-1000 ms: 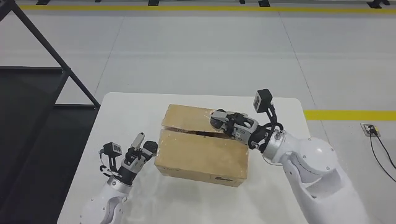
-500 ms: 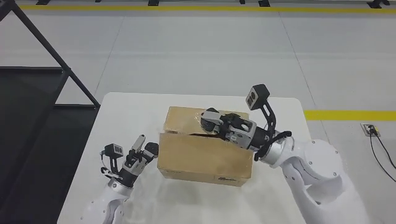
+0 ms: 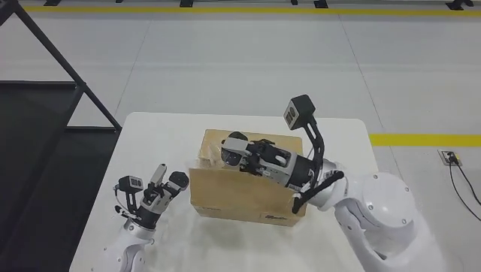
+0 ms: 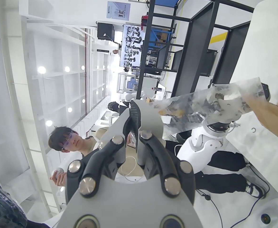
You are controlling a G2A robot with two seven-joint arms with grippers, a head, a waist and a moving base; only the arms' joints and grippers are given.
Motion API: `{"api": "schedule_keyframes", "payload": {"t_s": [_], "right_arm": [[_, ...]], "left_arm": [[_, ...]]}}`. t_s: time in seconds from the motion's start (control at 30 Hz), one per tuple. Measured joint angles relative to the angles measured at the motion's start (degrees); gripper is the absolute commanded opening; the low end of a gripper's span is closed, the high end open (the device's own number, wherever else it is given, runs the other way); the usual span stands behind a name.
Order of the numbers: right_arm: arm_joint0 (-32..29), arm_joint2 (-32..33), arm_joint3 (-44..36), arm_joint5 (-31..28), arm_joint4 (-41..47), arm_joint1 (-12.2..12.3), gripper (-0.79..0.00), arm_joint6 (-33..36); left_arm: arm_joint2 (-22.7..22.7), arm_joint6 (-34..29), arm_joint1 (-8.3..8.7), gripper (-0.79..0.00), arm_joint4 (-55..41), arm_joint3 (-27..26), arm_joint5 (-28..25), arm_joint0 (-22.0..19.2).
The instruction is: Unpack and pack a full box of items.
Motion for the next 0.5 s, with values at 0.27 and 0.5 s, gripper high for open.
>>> {"api": "schedule_keyframes", "payload": {"t_s": [0.27,0.5], "right_arm": [[-1.9,1.0,-4.0,0.6,0.7,0.0,-0.785,-2.7],[-2.2,0.8,-6.9,1.8,1.3,-0.2,-0.785,-5.0]], "left_arm": [[-0.3,-1.2,0.16,0.000,-0.2,-0.7,0.7,-0.3],[-0.3,-1.7,0.22,0.000,-0.9,-0.7,0.5,-0.2]]}}
